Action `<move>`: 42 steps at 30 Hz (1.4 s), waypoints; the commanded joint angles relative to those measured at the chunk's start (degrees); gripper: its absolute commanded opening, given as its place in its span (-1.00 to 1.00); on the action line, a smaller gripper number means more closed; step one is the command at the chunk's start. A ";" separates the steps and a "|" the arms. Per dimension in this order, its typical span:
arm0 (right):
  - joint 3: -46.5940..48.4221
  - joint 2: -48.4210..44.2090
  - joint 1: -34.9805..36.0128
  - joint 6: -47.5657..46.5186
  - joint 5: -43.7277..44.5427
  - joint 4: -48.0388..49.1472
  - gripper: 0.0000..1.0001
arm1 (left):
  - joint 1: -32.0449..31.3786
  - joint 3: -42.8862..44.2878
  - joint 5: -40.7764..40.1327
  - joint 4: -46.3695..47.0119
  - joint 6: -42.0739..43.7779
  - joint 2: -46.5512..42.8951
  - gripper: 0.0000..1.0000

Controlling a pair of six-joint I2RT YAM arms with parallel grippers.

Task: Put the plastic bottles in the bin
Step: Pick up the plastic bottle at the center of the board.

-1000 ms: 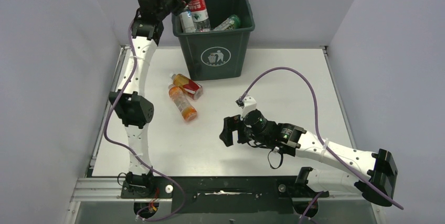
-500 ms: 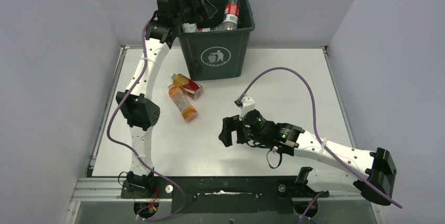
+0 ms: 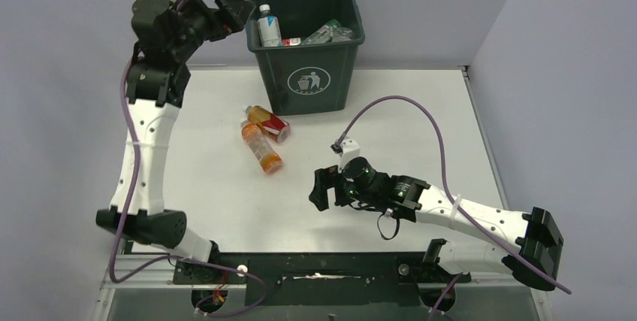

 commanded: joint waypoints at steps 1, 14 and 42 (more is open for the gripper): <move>1.35 0.91 0.67 -0.95 -1.01 3.66 0.96 | 1.20 -12.18 -2.27 0.31 -2.62 -9.28 0.68; 1.68 1.83 0.91 -1.47 -1.64 4.38 0.96 | 1.80 -43.17 -10.24 -3.07 -7.55 -20.81 0.68; 0.61 0.94 1.24 -0.37 -0.06 3.94 0.96 | -3.50 -48.25 -25.07 -11.07 -17.43 2.24 0.68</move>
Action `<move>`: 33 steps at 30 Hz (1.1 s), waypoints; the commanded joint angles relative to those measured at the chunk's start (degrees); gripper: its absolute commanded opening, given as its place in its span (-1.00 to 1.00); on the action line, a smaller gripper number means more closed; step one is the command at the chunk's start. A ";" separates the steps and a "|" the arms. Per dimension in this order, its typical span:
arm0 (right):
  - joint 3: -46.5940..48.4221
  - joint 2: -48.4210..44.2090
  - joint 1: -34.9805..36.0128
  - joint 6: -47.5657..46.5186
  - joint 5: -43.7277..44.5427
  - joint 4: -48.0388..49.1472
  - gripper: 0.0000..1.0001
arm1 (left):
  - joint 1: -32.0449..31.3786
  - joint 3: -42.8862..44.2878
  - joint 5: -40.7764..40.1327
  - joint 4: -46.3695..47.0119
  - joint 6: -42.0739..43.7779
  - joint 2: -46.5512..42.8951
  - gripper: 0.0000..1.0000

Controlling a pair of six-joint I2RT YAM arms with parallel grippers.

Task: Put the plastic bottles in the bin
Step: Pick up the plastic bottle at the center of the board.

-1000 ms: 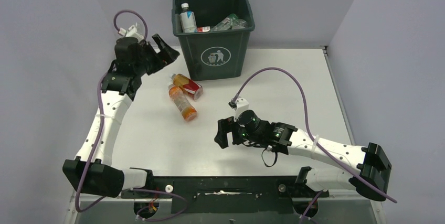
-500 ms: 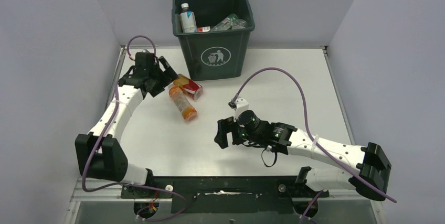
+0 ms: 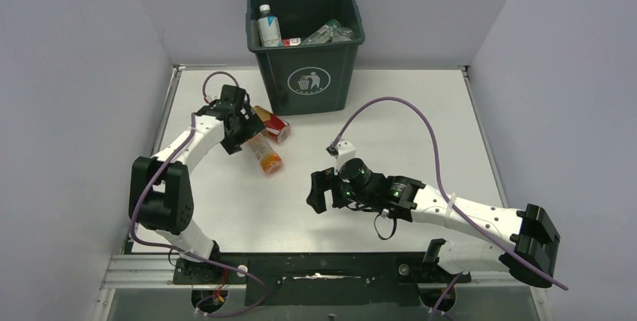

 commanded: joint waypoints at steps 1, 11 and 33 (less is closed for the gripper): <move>0.55 -1.40 0.62 0.48 1.27 2.58 0.96 | -1.41 2.39 -3.26 0.32 -1.26 3.01 0.68; -0.31 -2.75 0.72 0.88 1.98 2.25 0.96 | -1.74 4.06 -6.46 1.03 -1.49 7.98 0.68; -0.69 -3.39 0.71 1.06 2.14 2.18 0.96 | -0.86 3.74 -5.38 2.64 1.05 6.45 0.07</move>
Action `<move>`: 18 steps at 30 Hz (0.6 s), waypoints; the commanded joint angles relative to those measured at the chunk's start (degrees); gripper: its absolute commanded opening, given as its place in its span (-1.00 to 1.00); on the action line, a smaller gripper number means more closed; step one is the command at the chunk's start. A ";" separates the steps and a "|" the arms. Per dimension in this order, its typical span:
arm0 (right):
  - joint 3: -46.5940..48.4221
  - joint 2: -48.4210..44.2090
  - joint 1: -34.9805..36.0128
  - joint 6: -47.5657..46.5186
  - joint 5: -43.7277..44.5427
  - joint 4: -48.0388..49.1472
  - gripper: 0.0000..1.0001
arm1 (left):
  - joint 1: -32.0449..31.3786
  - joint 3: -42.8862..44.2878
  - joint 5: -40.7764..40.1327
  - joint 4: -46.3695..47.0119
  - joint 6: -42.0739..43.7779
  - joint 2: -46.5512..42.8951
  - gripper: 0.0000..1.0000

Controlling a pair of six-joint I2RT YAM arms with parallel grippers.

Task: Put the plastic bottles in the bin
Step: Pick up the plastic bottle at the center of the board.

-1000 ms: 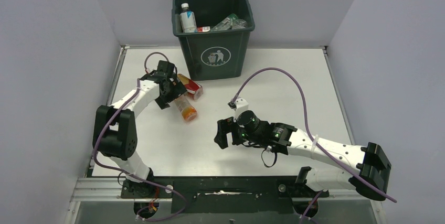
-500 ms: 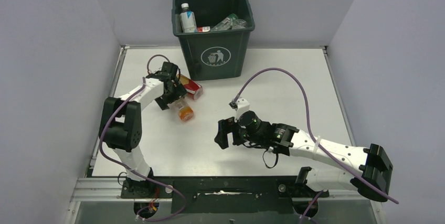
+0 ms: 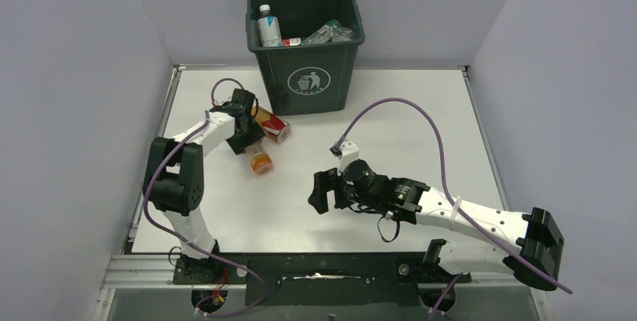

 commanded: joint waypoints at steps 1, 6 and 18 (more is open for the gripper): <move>0.23 -1.19 0.35 0.23 1.11 2.30 0.96 | 0.65 2.38 -0.58 0.15 1.46 -5.37 0.07; 0.34 -0.95 0.43 0.20 0.89 2.44 0.96 | 1.64 5.85 -0.44 -2.84 2.35 -10.35 0.07; 1.03 -0.47 0.70 0.03 0.95 2.21 0.96 | 3.60 25.18 5.90 -8.27 3.29 -16.52 0.07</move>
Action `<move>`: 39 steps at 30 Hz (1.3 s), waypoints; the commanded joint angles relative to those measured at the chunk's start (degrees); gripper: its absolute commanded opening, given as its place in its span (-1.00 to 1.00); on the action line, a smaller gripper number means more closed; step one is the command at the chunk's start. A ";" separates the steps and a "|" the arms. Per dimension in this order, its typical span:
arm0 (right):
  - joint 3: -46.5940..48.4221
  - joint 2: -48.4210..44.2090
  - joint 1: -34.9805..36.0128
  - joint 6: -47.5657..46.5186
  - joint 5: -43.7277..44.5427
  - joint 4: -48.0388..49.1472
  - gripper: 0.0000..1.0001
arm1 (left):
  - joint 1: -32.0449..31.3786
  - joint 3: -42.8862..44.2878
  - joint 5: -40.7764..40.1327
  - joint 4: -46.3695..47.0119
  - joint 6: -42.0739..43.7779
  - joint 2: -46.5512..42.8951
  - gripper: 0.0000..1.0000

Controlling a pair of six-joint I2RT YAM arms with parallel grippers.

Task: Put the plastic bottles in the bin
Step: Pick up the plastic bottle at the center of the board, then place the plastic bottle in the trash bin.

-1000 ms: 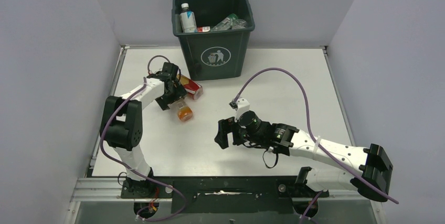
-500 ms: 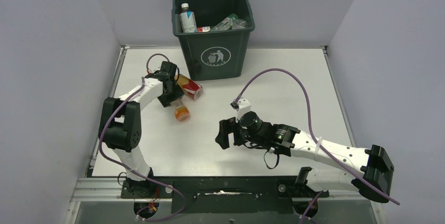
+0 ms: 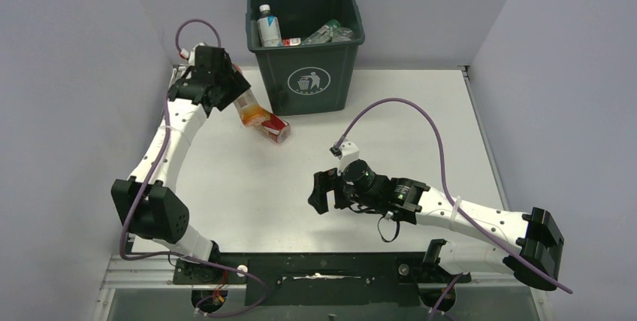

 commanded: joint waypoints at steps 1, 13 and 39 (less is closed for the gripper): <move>1.20 -0.50 0.63 -0.01 1.01 2.04 0.96 | 1.04 9.99 4.35 -1.62 0.58 -3.08 0.07; 1.77 -0.52 1.93 0.32 1.62 1.59 0.96 | 1.53 25.26 14.17 5.43 1.55 -2.87 0.10; 0.64 -1.52 3.18 1.43 3.72 0.61 0.96 | 0.32 22.40 18.78 57.70 -15.32 14.19 0.10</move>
